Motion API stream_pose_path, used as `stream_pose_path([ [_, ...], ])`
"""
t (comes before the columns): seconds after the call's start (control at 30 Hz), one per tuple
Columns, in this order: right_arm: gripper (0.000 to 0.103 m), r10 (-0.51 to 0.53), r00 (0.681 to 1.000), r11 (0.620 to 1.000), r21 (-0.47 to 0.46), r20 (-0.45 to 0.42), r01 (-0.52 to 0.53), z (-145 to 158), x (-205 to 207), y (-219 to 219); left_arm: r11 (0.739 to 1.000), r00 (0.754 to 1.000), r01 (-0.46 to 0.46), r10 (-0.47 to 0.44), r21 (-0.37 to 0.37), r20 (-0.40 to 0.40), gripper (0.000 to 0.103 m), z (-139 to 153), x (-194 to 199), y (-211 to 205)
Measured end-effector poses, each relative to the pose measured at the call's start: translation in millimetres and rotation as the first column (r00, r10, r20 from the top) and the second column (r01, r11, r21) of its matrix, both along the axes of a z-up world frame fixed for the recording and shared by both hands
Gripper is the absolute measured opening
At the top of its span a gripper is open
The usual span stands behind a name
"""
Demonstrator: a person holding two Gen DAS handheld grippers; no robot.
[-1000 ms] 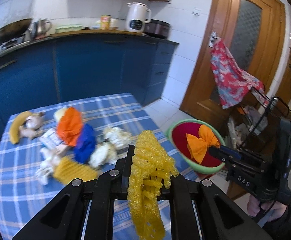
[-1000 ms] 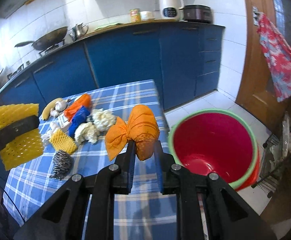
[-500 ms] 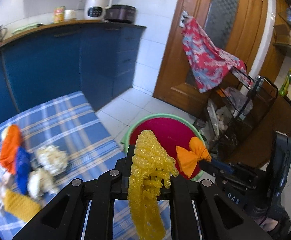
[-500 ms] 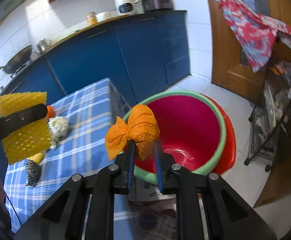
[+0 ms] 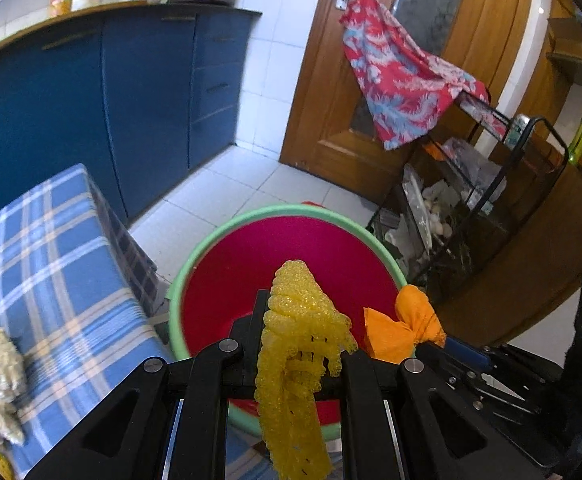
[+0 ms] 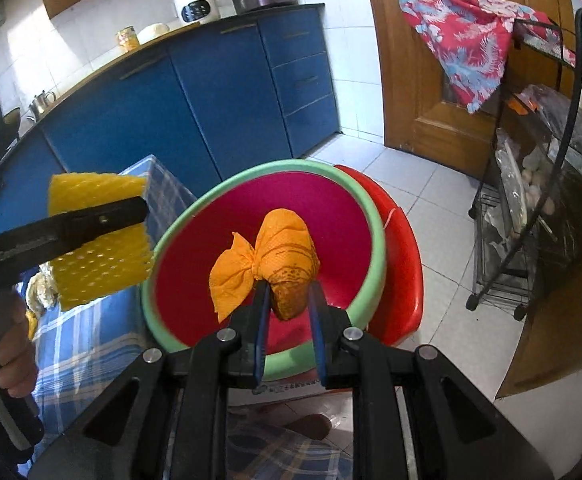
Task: Collect trash
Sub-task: 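Carry both items over the red bin and open both tools to drop them, then move both tools back over the table toward the steel wool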
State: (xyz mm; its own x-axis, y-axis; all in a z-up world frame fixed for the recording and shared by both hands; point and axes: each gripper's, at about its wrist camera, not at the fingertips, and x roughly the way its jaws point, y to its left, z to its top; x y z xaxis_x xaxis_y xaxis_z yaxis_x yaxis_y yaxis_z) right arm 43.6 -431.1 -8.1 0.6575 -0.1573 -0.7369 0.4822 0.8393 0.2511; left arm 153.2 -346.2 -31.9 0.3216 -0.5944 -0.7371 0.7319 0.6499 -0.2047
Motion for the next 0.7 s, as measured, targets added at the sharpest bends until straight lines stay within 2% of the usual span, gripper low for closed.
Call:
stream_pose_path([
  [0.07, 0.023, -0.003, 1.0, 1.0, 0.003, 0.0, 0.003, -1.7, -0.6, -1.5, 1.0, 1.0, 0.0, 0.0, 0.018, -0.011, 0.021, -4.8, 0.1, -4.7],
  [0.13, 0.025, -0.007, 1.0, 1.0, 0.008, 0.002, 0.007, -2.7, -0.8, -3.3, 1.0, 1.0, -0.007, 0.007, 0.03, -0.007, 0.046, -5.8, -0.6, -6.2],
  [0.2, 0.025, -0.011, 1.0, 1.0, 0.014, 0.005, 0.011, -2.9, -1.5, -5.1, 0.999, 1.0, -0.017, 0.016, 0.036, 0.022, 0.054, -3.8, -2.9, -5.1],
  [0.33, 0.028, -0.006, 1.0, 1.0, 0.025, 0.008, 0.006, -4.2, -0.8, -4.8, 0.999, 0.998, -0.028, 0.025, 0.047, 0.05, 0.054, 1.6, -3.1, -2.7],
  [0.43, 0.036, -0.009, 1.0, 1.0, 0.029, 0.013, 0.008, -3.5, 0.3, -4.2, 0.998, 0.998, -0.044, 0.042, 0.043, 0.052, 0.054, 6.8, -2.7, 5.5],
  [0.7, 0.041, -0.011, 0.999, 1.0, 0.027, 0.041, 0.01, 7.4, -4.7, 5.0, 0.996, 0.995, -0.076, 0.074, 0.037, 0.064, 0.055, 22.7, -10.8, 28.1],
])
